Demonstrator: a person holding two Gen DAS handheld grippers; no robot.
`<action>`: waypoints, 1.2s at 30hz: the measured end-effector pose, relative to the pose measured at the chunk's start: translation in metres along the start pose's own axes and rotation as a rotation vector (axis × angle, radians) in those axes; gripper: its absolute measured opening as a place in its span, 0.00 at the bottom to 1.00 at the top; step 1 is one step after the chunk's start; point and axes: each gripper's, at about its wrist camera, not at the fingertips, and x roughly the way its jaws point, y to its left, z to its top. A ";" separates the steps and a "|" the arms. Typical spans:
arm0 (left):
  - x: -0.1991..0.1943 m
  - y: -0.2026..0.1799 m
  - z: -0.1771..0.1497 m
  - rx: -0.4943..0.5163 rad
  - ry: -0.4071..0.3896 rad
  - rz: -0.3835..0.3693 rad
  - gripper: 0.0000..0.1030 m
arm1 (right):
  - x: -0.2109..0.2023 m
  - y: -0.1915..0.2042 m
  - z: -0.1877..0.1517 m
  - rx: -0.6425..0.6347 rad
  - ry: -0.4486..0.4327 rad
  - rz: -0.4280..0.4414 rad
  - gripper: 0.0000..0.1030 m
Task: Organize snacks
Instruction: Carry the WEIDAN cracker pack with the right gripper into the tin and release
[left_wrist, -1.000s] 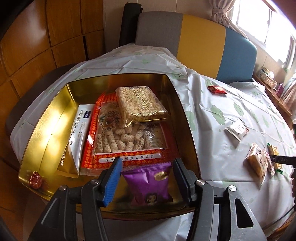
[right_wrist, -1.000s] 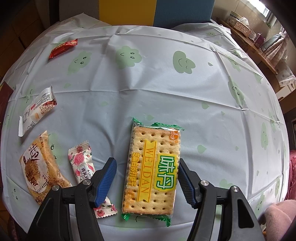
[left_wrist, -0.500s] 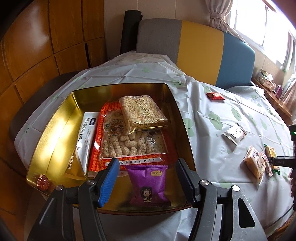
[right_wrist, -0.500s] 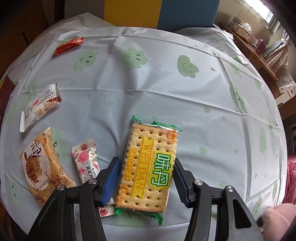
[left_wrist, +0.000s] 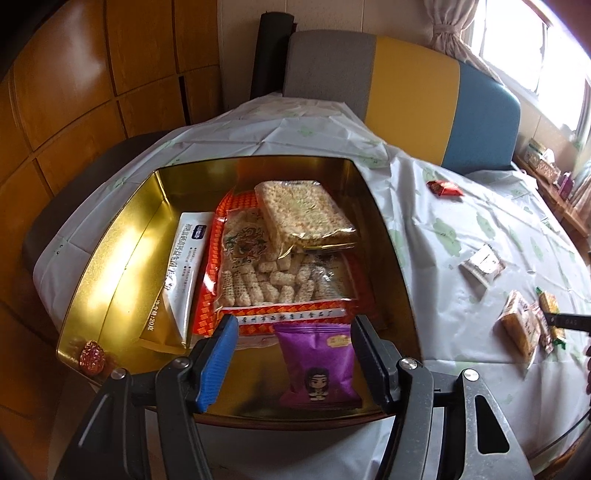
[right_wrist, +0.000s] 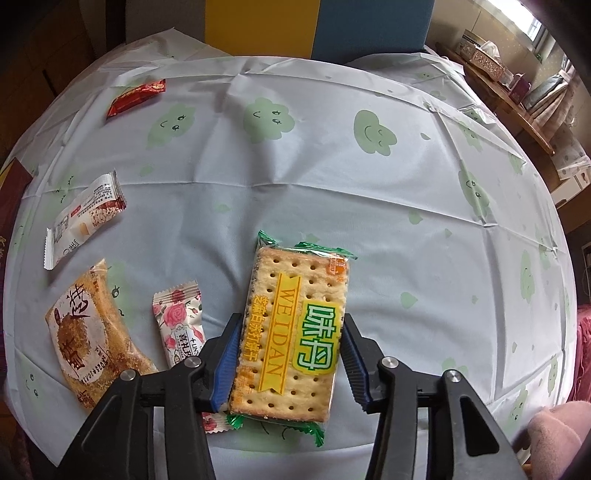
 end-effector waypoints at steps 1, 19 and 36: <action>0.001 0.002 0.000 -0.004 0.001 0.005 0.62 | 0.000 -0.002 0.002 0.002 0.000 0.004 0.49; -0.006 -0.002 -0.003 0.010 -0.033 0.043 0.62 | 0.001 0.000 0.011 0.036 -0.007 0.006 0.47; -0.022 0.069 0.010 -0.158 -0.114 0.111 0.62 | -0.064 0.008 0.014 0.148 -0.196 0.091 0.47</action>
